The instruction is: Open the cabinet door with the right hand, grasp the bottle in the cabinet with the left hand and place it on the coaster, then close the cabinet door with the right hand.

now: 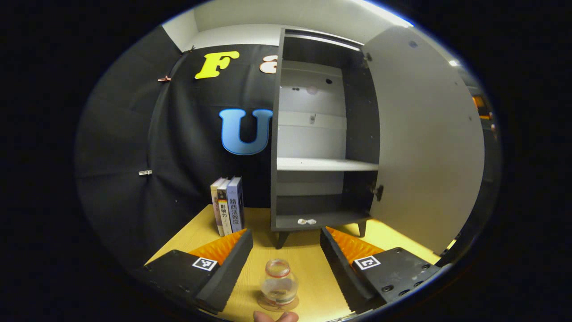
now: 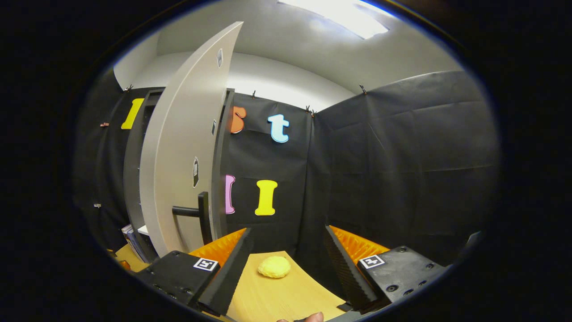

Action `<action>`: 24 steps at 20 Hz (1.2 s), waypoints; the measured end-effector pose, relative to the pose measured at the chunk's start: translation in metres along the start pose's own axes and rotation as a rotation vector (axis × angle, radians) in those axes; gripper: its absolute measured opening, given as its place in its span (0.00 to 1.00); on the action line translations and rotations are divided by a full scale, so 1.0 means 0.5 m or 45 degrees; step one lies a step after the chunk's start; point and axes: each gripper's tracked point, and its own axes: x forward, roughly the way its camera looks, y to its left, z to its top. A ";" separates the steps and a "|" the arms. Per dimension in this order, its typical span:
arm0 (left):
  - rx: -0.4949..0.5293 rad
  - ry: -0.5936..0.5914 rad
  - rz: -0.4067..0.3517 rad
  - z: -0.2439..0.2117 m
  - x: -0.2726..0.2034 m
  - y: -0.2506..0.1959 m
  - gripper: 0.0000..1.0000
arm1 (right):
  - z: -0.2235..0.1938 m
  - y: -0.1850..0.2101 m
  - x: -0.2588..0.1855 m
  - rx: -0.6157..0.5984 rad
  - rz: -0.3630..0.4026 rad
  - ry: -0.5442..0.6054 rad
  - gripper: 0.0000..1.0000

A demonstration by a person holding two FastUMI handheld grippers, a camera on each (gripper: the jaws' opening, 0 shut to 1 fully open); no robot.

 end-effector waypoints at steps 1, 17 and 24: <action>-0.017 -0.010 0.015 0.040 -0.004 -0.006 0.96 | 0.000 0.001 -0.001 0.006 0.000 0.007 0.98; 0.010 -0.113 0.128 0.327 -0.101 0.037 0.95 | -0.017 0.024 -0.011 0.157 0.029 0.134 0.97; 0.017 -0.119 0.106 0.320 -0.100 0.048 0.95 | -0.010 0.150 -0.049 0.161 0.183 0.149 0.97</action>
